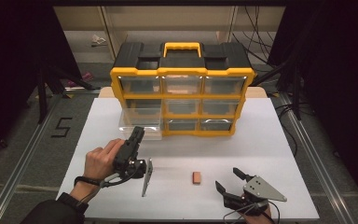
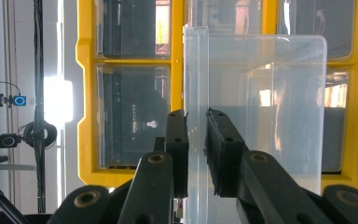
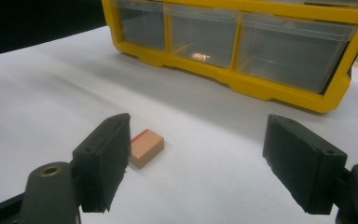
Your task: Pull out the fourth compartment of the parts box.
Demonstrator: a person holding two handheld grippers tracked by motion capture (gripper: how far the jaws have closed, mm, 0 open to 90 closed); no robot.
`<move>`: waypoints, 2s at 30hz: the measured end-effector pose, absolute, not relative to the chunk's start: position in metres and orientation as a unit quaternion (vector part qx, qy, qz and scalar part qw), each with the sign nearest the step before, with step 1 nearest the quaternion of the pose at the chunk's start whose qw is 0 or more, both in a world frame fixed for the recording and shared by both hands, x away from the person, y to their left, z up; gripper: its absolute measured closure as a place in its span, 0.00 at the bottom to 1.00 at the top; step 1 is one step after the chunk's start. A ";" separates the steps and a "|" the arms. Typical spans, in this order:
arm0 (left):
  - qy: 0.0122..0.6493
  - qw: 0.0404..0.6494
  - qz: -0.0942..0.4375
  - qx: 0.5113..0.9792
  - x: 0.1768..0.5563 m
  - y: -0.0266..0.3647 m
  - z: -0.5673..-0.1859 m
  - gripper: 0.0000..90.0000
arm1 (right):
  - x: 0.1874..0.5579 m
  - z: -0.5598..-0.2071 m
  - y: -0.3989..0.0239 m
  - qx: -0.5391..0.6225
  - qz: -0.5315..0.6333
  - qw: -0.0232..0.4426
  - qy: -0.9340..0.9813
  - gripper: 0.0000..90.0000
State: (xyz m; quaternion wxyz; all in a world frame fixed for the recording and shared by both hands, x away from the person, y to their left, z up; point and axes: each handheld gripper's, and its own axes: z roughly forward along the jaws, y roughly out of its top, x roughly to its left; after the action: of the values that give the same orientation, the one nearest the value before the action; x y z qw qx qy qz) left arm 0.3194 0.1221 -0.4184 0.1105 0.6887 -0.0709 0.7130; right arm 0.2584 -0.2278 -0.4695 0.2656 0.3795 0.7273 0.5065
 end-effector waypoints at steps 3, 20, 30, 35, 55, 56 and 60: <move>-0.072 0.111 0.711 0.690 0.317 0.122 -0.420 0.88 | 0.258 -0.470 -0.228 0.380 0.505 0.265 0.728 0.27; -0.074 0.115 0.709 0.692 0.306 0.127 -0.426 0.88 | 0.259 -0.472 -0.225 0.374 0.488 0.270 0.741 0.28; -0.072 0.125 0.710 0.689 0.304 0.129 -0.427 0.87 | 0.259 -0.472 -0.225 0.374 0.491 0.269 0.739 0.28; -0.077 0.120 0.709 0.690 0.304 0.127 -0.431 0.87 | 0.259 -0.472 -0.225 0.374 0.492 0.269 0.739 0.28; -0.075 0.126 0.705 0.694 0.304 0.128 -0.432 0.84 | 0.259 -0.471 -0.225 0.374 0.494 0.268 0.738 0.28; -0.076 0.124 0.705 0.694 0.304 0.128 -0.432 0.84 | 0.259 -0.471 -0.225 0.374 0.494 0.268 0.738 0.28; -0.076 0.125 0.705 0.694 0.304 0.128 -0.432 0.85 | 0.259 -0.471 -0.225 0.374 0.494 0.268 0.738 0.28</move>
State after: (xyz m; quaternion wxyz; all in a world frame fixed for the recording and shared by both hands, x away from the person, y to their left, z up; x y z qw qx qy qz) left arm 0.3041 0.1280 -0.4319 0.1249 0.6941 -0.0761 0.7049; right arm 0.2588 -0.2252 -0.4713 0.2677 0.3739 0.7376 0.4944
